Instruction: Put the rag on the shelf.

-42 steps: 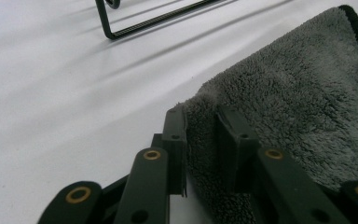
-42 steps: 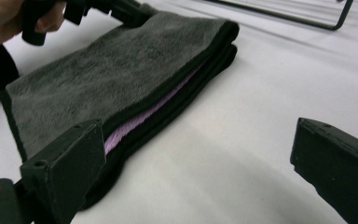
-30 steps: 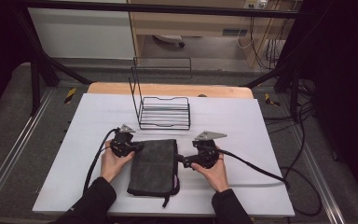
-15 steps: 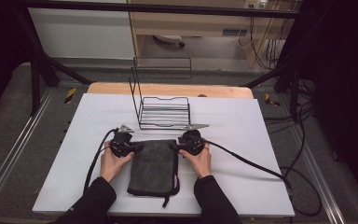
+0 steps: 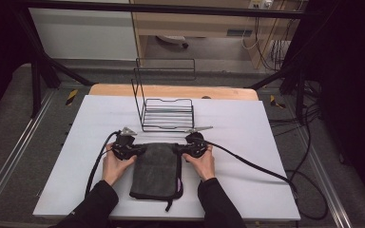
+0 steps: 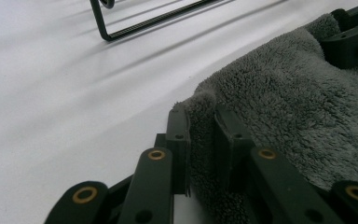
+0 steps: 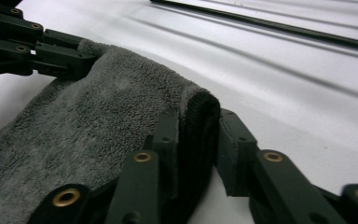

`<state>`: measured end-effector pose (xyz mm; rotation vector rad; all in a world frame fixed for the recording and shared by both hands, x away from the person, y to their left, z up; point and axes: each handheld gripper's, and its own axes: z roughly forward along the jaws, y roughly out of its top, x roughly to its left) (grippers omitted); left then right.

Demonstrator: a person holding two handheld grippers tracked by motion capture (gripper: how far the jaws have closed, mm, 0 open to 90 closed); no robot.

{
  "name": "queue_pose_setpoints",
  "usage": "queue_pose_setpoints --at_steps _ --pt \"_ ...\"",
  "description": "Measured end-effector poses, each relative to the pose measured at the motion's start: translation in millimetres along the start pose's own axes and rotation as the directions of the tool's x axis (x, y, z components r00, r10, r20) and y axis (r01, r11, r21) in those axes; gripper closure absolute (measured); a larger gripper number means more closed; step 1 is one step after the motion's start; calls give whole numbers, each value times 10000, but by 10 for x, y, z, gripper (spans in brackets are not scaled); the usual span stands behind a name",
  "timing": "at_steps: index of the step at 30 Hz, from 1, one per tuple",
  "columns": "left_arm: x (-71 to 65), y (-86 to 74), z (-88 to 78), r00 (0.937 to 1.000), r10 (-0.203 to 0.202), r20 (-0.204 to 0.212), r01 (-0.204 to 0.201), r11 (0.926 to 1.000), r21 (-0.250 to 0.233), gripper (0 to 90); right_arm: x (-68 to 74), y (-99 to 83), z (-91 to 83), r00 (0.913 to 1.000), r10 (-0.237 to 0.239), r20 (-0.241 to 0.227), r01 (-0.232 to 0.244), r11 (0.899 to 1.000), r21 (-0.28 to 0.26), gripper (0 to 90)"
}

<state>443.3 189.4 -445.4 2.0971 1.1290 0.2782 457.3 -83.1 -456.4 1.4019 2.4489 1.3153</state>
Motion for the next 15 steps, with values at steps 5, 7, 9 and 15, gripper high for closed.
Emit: queue_pose_setpoints --at_steps 5,7,9,15 --pt "12 4 -7 9999 -68 81 68 10000 -3 776 -7 10 -3 9997 207 -107 -207 9998 76 786" --pt "24 6 -11 9995 -259 167 259 9997 -15 789 -6 15 -8 9996 261 -107 -260 9996 71 794" --pt "47 7 -25 9984 -465 323 466 9989 -43 798 1 16 -19 9996 247 -111 -247 9997 10 799" --pt "84 19 -139 9961 -641 612 665 9970 -393 804 40 40 -101 9997 178 -176 -183 9994 -296 801"
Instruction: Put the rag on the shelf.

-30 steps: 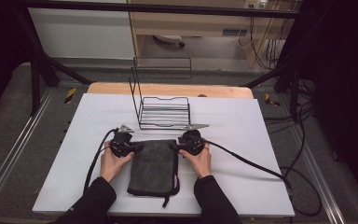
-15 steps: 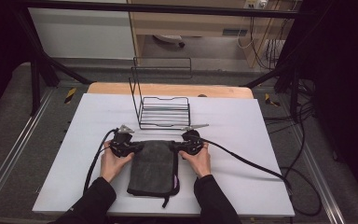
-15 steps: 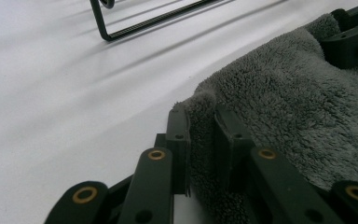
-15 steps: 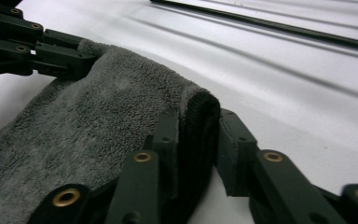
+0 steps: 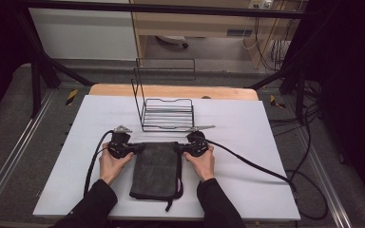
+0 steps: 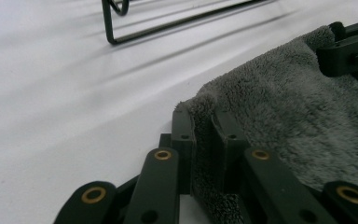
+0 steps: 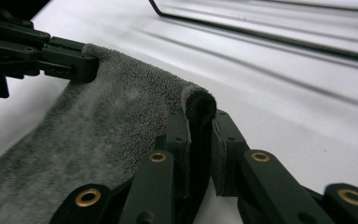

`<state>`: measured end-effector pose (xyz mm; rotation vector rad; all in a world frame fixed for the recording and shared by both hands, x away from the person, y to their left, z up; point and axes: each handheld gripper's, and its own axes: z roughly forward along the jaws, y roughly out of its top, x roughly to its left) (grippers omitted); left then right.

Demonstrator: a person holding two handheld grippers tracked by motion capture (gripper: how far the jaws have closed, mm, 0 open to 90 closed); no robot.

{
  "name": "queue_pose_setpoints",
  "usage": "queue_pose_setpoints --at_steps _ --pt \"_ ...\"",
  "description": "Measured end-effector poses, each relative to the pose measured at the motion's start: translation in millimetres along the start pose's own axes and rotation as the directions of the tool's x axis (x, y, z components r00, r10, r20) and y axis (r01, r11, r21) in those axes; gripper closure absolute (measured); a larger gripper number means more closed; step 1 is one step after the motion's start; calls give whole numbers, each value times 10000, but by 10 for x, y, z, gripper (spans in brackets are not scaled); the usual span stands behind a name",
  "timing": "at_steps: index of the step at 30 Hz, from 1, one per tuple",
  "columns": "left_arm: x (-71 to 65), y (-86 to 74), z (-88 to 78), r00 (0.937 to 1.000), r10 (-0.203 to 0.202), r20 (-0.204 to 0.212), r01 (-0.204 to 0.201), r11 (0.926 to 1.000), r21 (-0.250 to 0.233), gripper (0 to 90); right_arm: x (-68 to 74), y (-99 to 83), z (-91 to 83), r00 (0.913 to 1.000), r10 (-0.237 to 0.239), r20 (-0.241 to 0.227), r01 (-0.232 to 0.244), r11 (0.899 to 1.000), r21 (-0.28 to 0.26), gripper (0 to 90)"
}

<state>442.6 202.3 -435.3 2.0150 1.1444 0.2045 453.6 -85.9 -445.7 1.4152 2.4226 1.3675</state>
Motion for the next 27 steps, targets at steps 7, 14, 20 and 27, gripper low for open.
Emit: queue_pose_setpoints --at_steps 7,14,20,27 --pt "-47 22 -168 9994 250 232 -236 9978 -620 804 100 28 -171 9994 -275 -216 261 9976 -634 802" --pt "-105 46 -337 9984 393 398 -348 9935 -1083 806 190 29 -306 9978 -544 -370 496 9914 -1210 802" --pt "-168 75 -460 9976 507 461 -438 9890 -1413 808 253 36 -417 9957 -806 -460 721 9839 -1634 802" --pt "-251 129 -620 9957 838 393 -749 9790 -1894 809 342 71 -568 9925 -1130 -457 1002 9700 -2214 802"
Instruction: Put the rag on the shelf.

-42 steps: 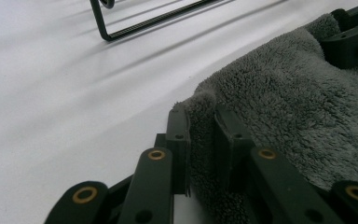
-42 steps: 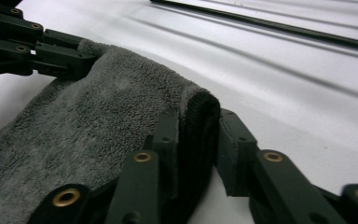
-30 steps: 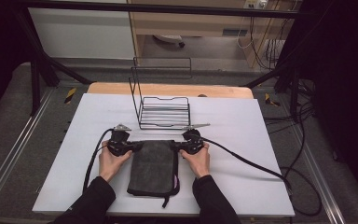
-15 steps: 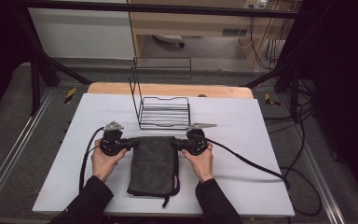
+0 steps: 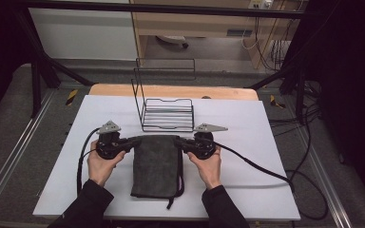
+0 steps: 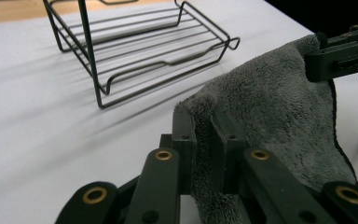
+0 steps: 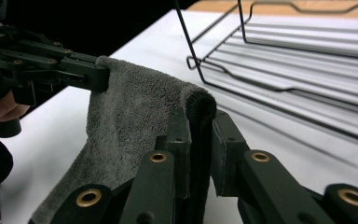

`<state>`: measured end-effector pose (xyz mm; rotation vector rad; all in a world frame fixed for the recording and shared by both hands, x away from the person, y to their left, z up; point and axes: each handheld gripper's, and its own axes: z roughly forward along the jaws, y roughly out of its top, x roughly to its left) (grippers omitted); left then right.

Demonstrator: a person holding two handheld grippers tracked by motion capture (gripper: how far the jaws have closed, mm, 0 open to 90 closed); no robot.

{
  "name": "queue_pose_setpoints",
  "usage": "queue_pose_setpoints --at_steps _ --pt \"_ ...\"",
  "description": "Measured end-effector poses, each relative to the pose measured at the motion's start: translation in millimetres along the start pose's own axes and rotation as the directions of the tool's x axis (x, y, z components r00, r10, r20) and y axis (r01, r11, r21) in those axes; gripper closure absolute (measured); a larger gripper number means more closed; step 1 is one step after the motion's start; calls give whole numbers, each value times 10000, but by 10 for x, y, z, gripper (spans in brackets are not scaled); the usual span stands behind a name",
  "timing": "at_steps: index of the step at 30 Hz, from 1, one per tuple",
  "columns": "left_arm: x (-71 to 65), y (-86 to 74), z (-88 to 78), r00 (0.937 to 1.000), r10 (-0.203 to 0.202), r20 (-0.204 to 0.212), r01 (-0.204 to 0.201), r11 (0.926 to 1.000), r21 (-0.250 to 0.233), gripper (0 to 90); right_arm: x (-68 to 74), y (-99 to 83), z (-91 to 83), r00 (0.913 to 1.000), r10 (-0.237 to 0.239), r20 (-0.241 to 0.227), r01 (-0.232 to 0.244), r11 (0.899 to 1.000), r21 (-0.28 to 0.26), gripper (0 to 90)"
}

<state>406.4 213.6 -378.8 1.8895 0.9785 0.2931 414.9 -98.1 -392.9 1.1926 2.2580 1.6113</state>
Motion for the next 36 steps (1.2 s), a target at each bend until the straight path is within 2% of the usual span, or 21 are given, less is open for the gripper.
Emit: queue_pose_setpoints --at_steps 18,25,36 --pt "-198 175 -269 9990 414 175 -395 9944 -983 809 213 191 -305 9957 -919 112 925 9909 -975 802" --pt "-288 239 -365 9977 657 145 -630 9879 -1416 809 267 255 -410 9937 -1110 124 1117 9845 -1355 803" --pt "-363 327 -478 9964 842 41 -816 9748 -2076 810 366 372 -543 9867 -1608 253 1627 9672 -1952 803"
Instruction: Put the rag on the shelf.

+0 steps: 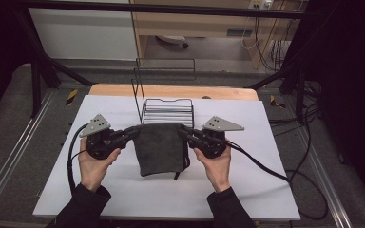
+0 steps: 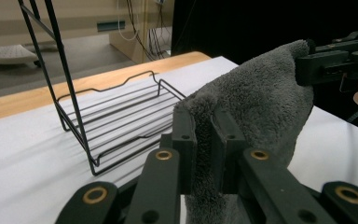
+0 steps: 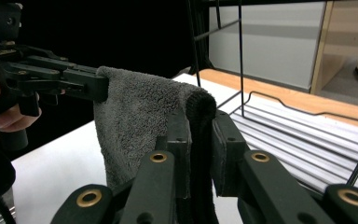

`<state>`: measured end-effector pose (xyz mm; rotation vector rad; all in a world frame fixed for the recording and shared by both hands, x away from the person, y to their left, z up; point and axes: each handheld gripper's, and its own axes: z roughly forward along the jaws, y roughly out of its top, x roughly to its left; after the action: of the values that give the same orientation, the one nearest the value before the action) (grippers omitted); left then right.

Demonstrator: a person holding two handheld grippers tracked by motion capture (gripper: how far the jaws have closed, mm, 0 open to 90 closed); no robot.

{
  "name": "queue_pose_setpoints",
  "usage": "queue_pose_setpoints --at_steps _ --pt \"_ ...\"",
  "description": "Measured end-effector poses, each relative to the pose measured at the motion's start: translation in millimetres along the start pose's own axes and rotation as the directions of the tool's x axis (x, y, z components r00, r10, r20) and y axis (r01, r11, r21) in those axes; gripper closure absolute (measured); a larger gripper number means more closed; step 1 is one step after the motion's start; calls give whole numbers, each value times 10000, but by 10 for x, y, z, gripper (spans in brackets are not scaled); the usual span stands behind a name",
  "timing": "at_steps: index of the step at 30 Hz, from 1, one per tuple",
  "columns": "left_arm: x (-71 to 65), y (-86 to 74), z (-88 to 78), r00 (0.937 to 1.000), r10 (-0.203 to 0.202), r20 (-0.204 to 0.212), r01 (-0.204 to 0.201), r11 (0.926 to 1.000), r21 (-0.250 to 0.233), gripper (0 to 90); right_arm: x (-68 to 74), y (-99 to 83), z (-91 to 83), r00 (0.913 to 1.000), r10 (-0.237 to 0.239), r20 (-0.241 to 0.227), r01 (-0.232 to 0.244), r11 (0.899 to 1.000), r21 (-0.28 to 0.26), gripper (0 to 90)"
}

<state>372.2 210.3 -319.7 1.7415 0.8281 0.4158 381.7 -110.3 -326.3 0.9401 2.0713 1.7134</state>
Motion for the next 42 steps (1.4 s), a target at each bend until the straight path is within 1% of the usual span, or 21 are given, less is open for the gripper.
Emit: queue_pose_setpoints --at_steps 8,13,17,19,23,27,37,42 --pt "-21 114 -36 9999 108 -27 -109 9988 -473 810 36 112 -57 9997 -230 59 233 9987 -459 803" --pt "-27 194 -54 10000 70 -8 -70 9965 -837 810 64 193 -97 9990 -424 153 435 9959 -793 803" --pt "-39 275 -60 9999 143 -64 -149 9942 -1061 810 84 257 -119 9977 -613 294 640 9926 -1029 804" --pt "-45 316 -68 9998 199 -72 -206 9926 -1199 810 87 291 -132 9975 -627 320 661 9911 -1159 804" --pt "-59 393 -71 9997 234 -83 -244 9886 -1486 811 97 364 -161 9968 -706 377 752 9873 -1400 804" --pt "-66 466 -66 9996 266 -94 -279 9846 -1729 811 117 434 -194 9949 -854 529 930 9823 -1626 804" --pt "-82 649 -40 9990 363 -254 -413 9700 -2396 811 121 586 -235 9931 -916 731 1056 9699 -2195 804" --pt "-74 712 -37 9992 297 -284 -362 9629 -2673 811 120 684 -237 9914 -987 854 1168 9630 -2429 804"
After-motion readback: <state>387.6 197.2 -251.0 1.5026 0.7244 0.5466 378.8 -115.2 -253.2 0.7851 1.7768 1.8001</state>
